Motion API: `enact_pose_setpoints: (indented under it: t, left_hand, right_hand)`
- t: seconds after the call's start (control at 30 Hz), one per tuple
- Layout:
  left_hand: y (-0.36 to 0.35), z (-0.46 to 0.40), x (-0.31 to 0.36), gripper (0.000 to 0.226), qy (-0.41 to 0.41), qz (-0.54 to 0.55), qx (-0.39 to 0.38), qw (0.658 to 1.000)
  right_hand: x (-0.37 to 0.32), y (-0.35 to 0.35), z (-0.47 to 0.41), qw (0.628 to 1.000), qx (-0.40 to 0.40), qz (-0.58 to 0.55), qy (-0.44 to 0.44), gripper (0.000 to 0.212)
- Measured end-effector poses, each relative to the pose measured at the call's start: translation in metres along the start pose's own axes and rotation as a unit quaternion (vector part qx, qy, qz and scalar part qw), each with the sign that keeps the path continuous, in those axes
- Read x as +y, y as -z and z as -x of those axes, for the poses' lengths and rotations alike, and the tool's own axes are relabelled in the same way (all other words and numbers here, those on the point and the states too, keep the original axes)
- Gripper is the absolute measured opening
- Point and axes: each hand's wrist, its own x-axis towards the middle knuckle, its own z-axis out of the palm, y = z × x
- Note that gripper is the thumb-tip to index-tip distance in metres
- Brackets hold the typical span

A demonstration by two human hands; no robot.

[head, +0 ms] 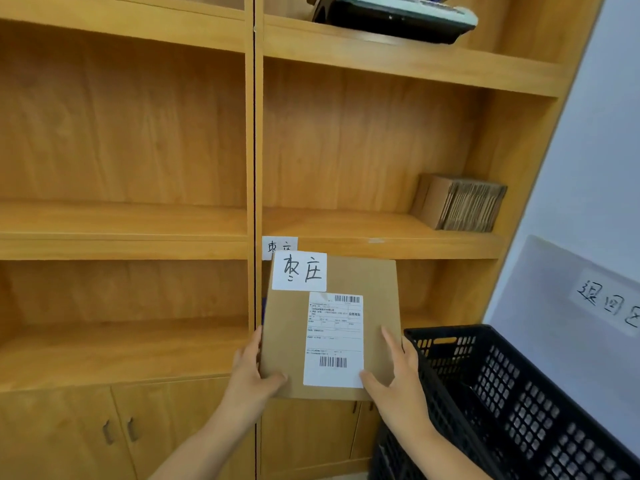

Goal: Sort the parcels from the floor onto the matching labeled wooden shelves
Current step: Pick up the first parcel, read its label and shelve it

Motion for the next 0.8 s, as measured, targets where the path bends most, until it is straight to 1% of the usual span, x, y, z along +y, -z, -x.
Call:
enact_pose_setpoints:
  t: [0.2, 0.5, 0.67, 0.8]
  left_hand:
    - [-0.024, -0.069, 0.022, 0.095, -0.024, -0.055, 0.079, 0.995]
    - [-0.078, -0.166, 0.083, 0.107, -0.104, -0.054, 0.175, 0.978]
    - [-0.085, -0.210, 0.106, 0.108, -0.130, -0.055, 0.199, 0.970]
    - [-0.073, -0.235, 0.125, 0.107, -0.147, -0.107, 0.212, 0.960]
  right_hand:
    - [0.011, -0.005, -0.091, 0.999, 0.002, -0.033, 0.039, 0.078]
    - [0.002, 0.034, -0.231, 0.990, -0.001, -0.052, 0.129, 0.079]
    - [-0.014, 0.044, -0.292, 0.983, -0.006, -0.059, 0.174, 0.078]
    - [-0.026, 0.039, -0.328, 0.977, -0.006, -0.061, 0.202, 0.077]
